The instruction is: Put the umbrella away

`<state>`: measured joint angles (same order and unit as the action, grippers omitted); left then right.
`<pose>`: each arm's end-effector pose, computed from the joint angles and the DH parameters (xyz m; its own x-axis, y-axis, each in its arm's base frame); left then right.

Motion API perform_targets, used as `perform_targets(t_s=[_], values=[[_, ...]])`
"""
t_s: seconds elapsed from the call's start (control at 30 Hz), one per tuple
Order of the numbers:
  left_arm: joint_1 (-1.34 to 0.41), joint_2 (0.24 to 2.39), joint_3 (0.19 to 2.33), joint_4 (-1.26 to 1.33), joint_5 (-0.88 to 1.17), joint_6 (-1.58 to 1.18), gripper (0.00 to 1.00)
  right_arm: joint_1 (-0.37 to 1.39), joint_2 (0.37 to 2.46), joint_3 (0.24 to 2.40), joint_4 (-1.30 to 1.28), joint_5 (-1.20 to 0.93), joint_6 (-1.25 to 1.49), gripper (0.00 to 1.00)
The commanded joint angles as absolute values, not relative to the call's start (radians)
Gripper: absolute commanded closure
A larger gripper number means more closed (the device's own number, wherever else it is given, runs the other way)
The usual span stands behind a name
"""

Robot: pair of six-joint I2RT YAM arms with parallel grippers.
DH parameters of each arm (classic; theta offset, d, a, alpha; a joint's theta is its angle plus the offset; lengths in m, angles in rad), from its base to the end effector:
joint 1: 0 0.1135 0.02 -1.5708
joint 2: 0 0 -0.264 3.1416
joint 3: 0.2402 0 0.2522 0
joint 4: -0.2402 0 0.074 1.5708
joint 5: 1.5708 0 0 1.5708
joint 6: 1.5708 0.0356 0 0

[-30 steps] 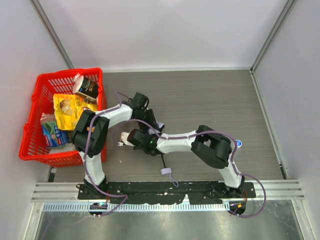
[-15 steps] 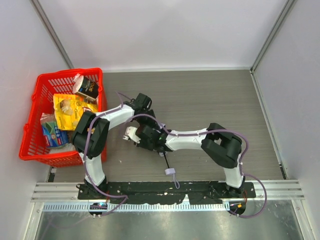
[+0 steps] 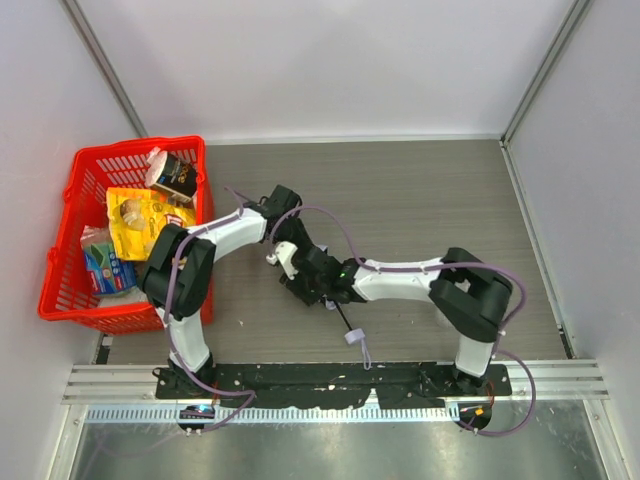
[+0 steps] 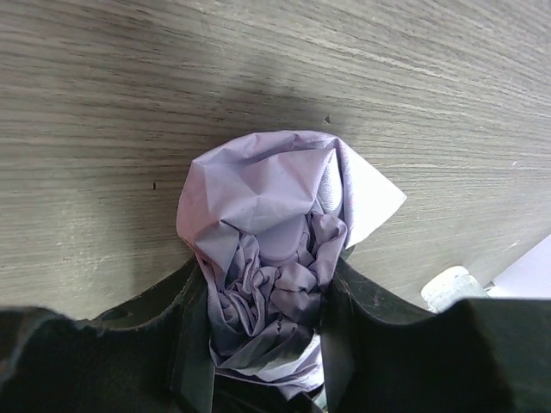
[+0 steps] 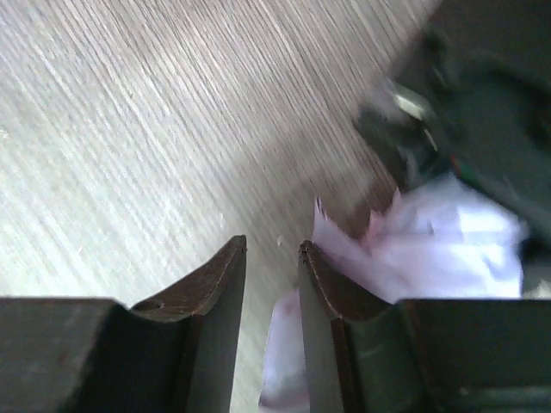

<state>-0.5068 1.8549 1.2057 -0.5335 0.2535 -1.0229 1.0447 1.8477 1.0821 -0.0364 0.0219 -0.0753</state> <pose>0.3160 -0.1857 0.1662 -0.8935 -0.4491 0.0010 -0.4028 0.8004 -0.4440 0.1948 0.3339 0.1622 -0.2954 -0.6585 -0.6921 -0.8816 0.4670 -0.0680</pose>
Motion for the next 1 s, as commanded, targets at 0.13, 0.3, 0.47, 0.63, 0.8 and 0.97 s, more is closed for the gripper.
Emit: perform_targets(t_s=[0.13, 0.3, 0.47, 0.63, 0.8, 0.97], values=[[-0.479, 1.750, 1.169, -0.496, 0.247, -1.081, 1.00, 0.993, 1.572, 0.982, 0.063, -0.135, 0.231, 0.56], [-0.477, 1.715, 1.135, -0.466, 0.242, -1.109, 1.00, 0.988, 1.510, 1.051, 0.095, -0.169, 0.352, 0.55], [-0.480, 1.694, 1.124, -0.440, 0.247, -1.077, 1.00, 0.876, 1.387, 1.009, 0.007, -0.048, 0.524, 0.52], [-0.482, 1.648, 1.066, -0.410, 0.248, -1.089, 1.00, 0.824, 1.295, 0.887, -0.006, -0.046, 0.507, 0.47], [-0.488, 1.617, 1.035, -0.408, 0.227, -1.147, 1.00, 0.893, 1.322, 0.819, 0.159, 0.041, 0.351, 0.31], [-0.500, 1.631, 1.051, -0.431, 0.216, -1.166, 1.00, 0.942, 1.458, 0.909, 0.160, 0.034, 0.256, 0.29]])
